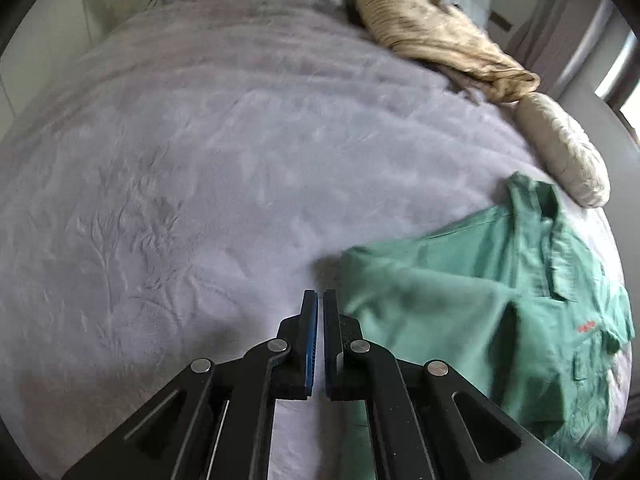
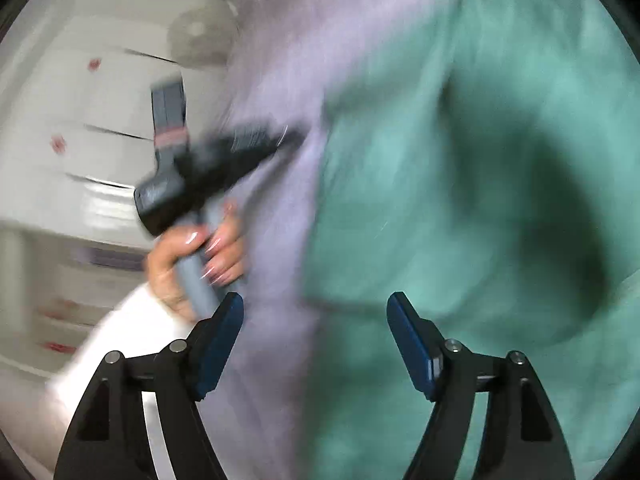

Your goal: Fold large clothes

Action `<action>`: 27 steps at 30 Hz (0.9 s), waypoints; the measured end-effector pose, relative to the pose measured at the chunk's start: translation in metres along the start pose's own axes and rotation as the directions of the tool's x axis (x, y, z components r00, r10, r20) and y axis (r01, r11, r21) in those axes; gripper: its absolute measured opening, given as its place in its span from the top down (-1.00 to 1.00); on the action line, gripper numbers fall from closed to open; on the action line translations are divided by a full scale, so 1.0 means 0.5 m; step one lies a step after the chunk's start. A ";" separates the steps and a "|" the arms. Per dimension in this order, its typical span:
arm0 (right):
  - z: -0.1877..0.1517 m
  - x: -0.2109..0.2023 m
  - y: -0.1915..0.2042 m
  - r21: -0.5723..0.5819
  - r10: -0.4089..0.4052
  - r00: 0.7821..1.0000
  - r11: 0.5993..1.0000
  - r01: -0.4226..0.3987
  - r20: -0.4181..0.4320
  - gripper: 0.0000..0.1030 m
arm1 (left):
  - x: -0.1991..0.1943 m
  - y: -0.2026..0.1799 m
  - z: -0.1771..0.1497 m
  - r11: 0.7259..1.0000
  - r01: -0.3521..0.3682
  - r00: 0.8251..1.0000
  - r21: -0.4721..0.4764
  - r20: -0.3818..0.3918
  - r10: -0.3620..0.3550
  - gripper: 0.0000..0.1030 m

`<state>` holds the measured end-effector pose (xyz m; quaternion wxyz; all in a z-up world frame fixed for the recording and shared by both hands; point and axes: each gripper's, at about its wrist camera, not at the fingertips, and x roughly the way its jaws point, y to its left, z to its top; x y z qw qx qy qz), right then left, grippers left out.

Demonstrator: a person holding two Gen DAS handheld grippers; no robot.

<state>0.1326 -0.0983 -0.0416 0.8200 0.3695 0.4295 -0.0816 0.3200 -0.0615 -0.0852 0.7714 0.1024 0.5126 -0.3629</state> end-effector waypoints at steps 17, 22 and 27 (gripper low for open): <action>0.001 -0.241 -0.324 0.277 -0.297 0.925 0.933 0.229 0.237 0.83 | 0.088 -0.051 -0.072 0.983 -0.175 0.983 0.058 -0.046 0.178 0.95; -0.094 -0.313 -0.498 0.672 -0.143 0.948 0.734 -0.092 0.285 0.45 | 0.080 -0.049 -0.054 0.984 -0.175 0.982 0.037 -0.058 0.177 0.95; -0.079 -0.339 -0.464 0.566 -0.057 0.945 0.811 -0.144 0.322 -0.72 | 0.045 -0.031 -0.001 0.987 -0.160 0.987 0.001 -0.010 0.160 0.73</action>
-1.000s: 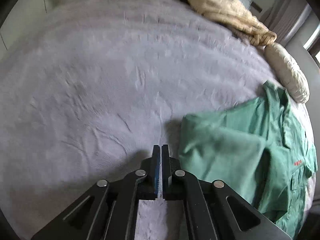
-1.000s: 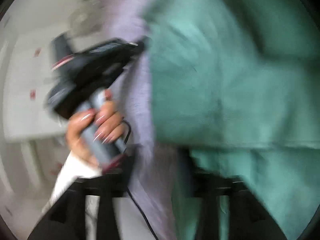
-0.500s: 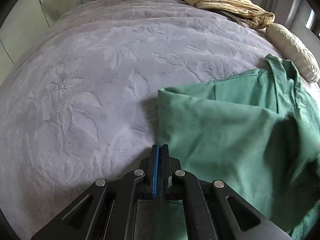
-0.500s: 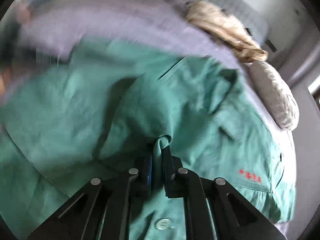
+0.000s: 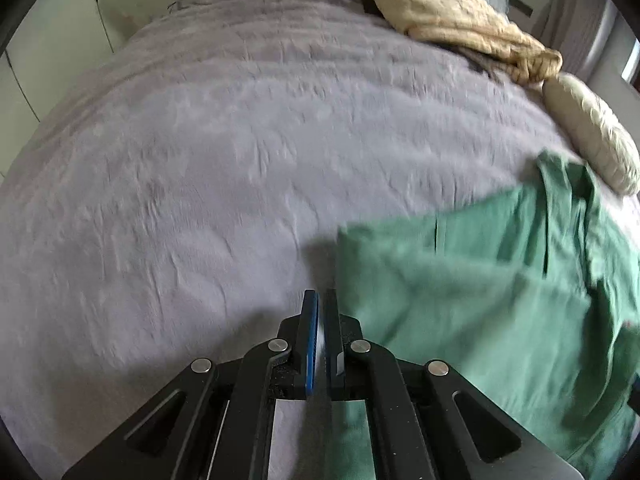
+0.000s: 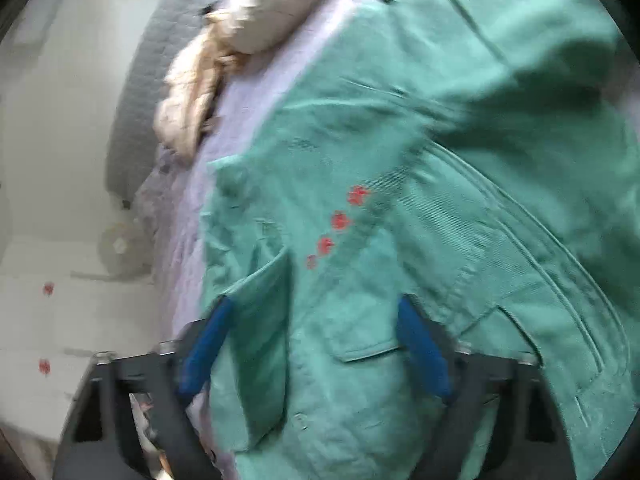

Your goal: Fold large clothes

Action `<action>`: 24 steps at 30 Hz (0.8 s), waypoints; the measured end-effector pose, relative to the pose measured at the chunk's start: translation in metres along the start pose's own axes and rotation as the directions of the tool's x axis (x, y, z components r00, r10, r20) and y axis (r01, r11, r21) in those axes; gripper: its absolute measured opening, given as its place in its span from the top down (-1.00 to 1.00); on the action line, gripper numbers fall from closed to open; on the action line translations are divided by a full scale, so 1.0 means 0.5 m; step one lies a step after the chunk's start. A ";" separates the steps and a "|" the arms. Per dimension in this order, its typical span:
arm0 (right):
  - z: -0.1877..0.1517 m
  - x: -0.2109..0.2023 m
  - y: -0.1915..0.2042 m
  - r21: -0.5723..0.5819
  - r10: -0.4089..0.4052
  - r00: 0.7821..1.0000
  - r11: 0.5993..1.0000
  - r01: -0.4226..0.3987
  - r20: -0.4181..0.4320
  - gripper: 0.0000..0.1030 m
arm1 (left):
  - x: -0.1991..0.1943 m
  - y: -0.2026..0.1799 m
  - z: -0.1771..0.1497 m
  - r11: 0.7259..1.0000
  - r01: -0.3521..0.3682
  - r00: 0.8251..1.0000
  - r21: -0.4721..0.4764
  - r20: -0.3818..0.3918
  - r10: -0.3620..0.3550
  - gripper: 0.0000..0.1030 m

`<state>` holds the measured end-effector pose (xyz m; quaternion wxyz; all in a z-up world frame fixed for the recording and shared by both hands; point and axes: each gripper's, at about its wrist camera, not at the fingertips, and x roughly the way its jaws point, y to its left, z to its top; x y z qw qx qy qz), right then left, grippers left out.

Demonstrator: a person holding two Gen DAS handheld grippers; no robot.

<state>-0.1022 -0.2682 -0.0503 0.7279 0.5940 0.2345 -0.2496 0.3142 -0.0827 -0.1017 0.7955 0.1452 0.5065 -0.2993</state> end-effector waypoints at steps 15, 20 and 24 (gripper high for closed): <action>0.023 0.136 0.037 -0.111 -0.119 0.982 0.988 0.103 -0.145 0.91 | 0.077 -0.032 0.029 0.992 0.117 0.987 -0.048 -0.106 -0.121 0.90; 0.029 0.072 0.152 -0.363 -0.013 1.000 0.932 0.008 -0.012 0.91 | 0.045 -0.008 0.024 0.992 0.113 0.993 -0.058 -0.020 -0.114 0.90; 0.058 0.063 0.072 -0.273 -0.086 0.996 0.958 0.088 0.020 0.91 | 0.061 0.015 0.021 0.990 0.084 0.996 -0.110 -0.027 -0.087 0.90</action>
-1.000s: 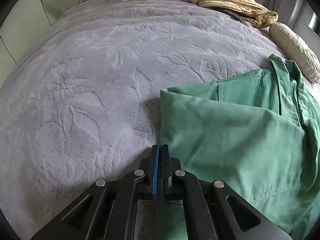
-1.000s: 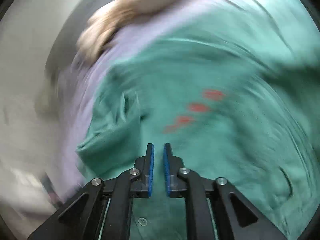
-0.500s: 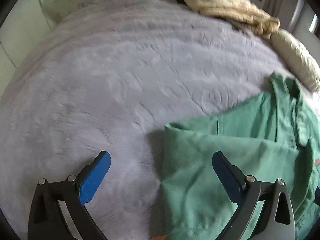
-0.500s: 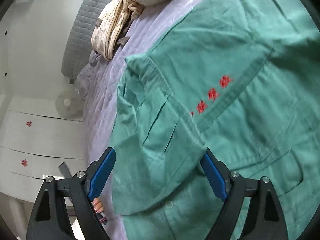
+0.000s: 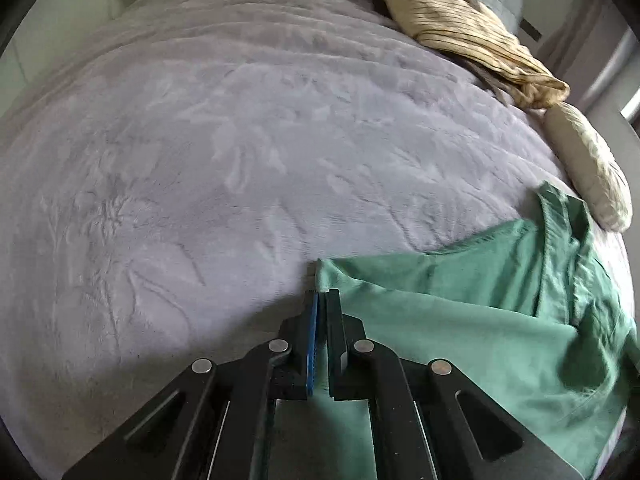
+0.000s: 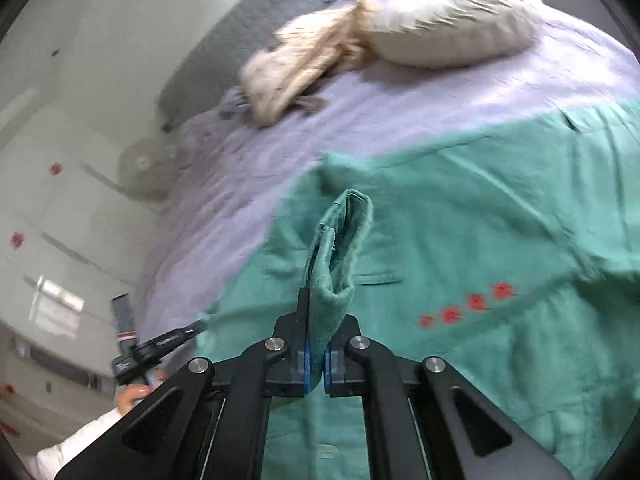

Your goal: Fold large clothes

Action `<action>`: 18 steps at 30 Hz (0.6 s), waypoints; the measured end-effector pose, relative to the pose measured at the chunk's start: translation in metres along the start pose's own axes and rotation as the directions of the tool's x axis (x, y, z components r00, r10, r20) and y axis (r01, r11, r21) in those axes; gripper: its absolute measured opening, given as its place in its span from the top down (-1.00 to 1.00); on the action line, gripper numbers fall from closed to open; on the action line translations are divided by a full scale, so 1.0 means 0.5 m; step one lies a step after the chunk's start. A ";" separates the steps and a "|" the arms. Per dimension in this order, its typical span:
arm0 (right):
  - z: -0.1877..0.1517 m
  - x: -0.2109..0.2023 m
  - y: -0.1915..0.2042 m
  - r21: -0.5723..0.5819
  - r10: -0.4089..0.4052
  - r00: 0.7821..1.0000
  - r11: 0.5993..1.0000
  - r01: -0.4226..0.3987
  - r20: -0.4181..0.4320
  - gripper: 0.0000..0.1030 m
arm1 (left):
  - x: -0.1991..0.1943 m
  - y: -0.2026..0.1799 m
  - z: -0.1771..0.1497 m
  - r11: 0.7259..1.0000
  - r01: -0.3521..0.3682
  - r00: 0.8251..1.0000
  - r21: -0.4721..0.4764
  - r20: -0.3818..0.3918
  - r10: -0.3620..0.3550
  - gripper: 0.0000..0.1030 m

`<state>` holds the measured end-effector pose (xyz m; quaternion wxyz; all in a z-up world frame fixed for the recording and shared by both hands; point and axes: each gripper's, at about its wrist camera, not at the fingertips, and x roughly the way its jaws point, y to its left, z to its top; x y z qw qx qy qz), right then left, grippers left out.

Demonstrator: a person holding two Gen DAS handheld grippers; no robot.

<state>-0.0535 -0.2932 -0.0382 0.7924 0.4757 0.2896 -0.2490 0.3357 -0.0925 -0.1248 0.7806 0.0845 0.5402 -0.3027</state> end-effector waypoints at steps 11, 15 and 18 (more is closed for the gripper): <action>-0.038 -0.039 -0.132 0.227 -0.005 0.999 0.974 0.016 -0.050 0.40 | -0.093 0.029 -0.002 0.998 -0.058 0.997 0.036 0.045 0.056 0.90; 0.025 -0.043 -0.080 0.080 -0.051 0.999 0.995 0.051 -0.003 -0.20 | -0.120 -0.025 -0.011 0.990 -0.004 0.999 0.144 0.039 -0.001 0.90; 0.069 0.003 -0.063 0.021 -0.052 0.997 0.998 0.054 -0.060 -0.20 | -0.112 -0.070 -0.036 0.982 0.013 1.000 0.190 0.023 -0.018 0.90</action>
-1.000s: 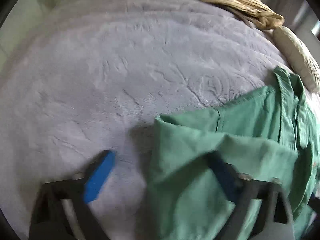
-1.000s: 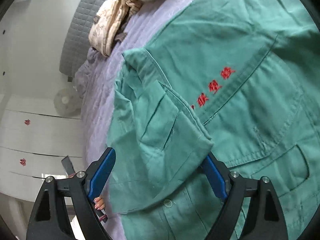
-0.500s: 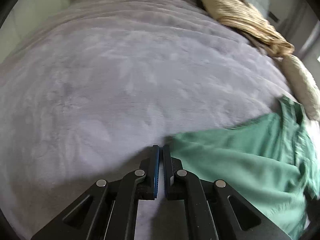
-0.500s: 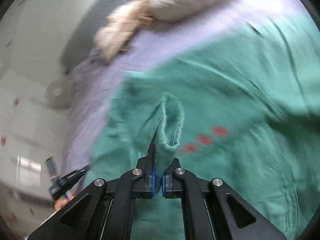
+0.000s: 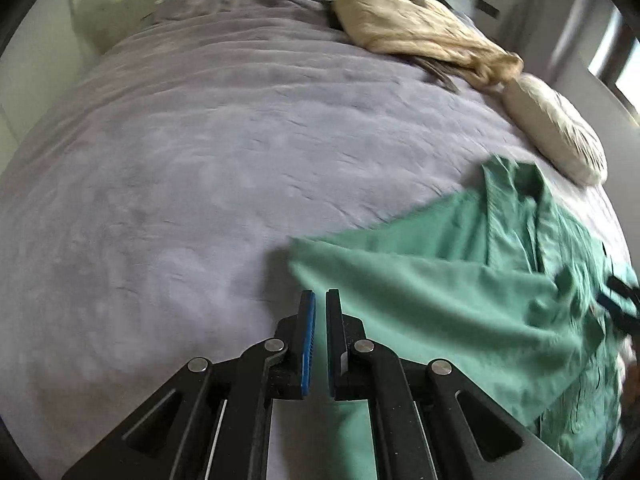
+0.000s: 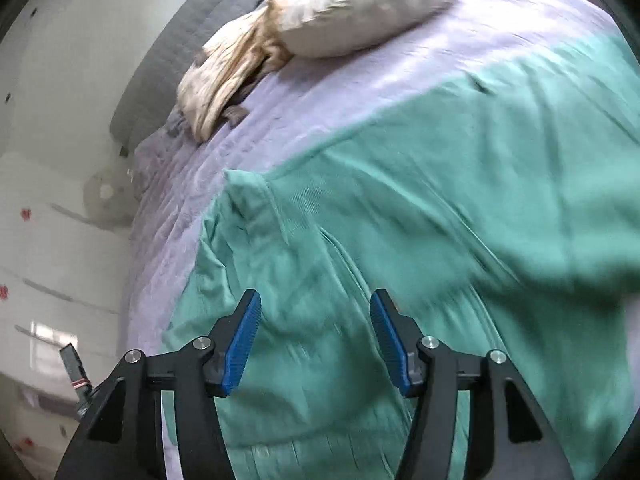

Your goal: Fold large clothes

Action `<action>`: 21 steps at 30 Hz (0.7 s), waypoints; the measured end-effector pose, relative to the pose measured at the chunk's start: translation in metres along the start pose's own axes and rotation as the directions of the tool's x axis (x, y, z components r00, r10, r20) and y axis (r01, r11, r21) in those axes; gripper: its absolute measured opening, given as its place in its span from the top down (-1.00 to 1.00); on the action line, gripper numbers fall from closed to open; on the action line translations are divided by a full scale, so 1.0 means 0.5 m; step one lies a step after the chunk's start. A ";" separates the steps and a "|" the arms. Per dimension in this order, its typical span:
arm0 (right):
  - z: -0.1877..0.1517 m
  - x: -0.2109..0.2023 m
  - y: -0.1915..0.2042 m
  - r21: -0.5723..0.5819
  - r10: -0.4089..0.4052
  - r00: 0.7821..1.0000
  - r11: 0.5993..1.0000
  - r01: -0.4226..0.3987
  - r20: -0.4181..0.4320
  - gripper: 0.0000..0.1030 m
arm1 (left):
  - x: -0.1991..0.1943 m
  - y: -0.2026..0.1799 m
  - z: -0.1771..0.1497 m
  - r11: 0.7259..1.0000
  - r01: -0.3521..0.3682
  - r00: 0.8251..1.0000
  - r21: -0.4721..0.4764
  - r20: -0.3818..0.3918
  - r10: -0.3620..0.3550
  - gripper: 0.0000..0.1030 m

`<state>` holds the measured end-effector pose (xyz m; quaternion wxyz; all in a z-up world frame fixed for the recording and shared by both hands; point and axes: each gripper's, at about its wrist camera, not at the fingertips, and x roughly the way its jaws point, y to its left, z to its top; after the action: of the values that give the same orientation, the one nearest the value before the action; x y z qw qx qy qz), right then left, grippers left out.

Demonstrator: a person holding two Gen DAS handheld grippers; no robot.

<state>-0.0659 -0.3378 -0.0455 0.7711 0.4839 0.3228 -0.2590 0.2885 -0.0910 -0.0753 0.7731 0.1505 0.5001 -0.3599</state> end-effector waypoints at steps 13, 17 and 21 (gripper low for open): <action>0.038 0.046 0.024 -0.206 -0.285 0.958 0.937 0.282 0.011 0.77 | 0.064 0.034 -0.065 0.975 -0.223 0.974 -0.021 -0.053 0.222 0.89; 0.010 -0.008 -0.040 0.011 -0.212 0.977 0.977 0.213 -0.020 0.67 | 0.013 0.087 -0.076 0.978 -0.193 0.980 -0.076 -0.055 0.190 0.89; -0.089 -0.034 0.051 -0.003 0.073 0.990 0.997 -0.074 -0.118 0.36 | -0.023 0.132 -0.112 0.973 -0.189 0.980 -0.132 -0.085 0.179 0.89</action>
<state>-0.0700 -0.2854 -0.0326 0.7616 0.5070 0.3506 -0.2004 0.2951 -0.0075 -0.0987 0.7932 0.1550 0.5355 -0.2451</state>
